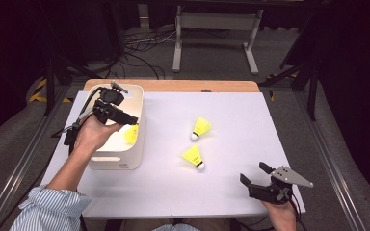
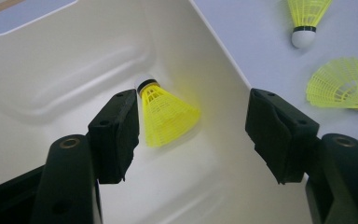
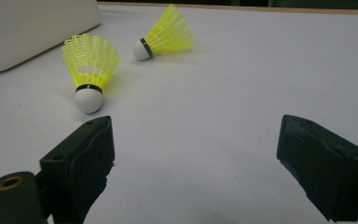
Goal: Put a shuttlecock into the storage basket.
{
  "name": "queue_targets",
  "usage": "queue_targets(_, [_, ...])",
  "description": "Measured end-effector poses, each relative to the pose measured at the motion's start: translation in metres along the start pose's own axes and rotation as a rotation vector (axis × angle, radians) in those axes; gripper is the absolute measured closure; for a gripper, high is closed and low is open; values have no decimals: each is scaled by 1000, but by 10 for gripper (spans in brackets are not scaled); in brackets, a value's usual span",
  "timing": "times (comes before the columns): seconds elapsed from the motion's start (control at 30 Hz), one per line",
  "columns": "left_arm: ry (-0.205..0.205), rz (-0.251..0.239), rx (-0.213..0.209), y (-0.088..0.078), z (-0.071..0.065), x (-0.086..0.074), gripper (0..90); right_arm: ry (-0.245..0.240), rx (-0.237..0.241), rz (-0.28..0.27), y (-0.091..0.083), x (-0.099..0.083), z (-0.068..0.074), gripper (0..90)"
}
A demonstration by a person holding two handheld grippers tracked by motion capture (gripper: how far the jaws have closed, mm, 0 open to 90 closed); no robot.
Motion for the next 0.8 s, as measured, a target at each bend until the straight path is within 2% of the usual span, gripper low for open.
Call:
queue_targets(0.57, [39,-17,-29,-5,-17,6,344,-3,2,2,3,1,1,117])
queue_targets(0.8, [51,-30,-61,-5,-28,9,342,-1,4,10,4,1,1,119])
Point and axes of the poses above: each handheld gripper's, and its own axes: y roughly forward along the jaws, x roughly out of its top, z roughly to its left, the point moved 6 cm from there along y, roughly forward along the jaws, and after that the axes turned 10 degrees about -z, right-handed, at the moved point
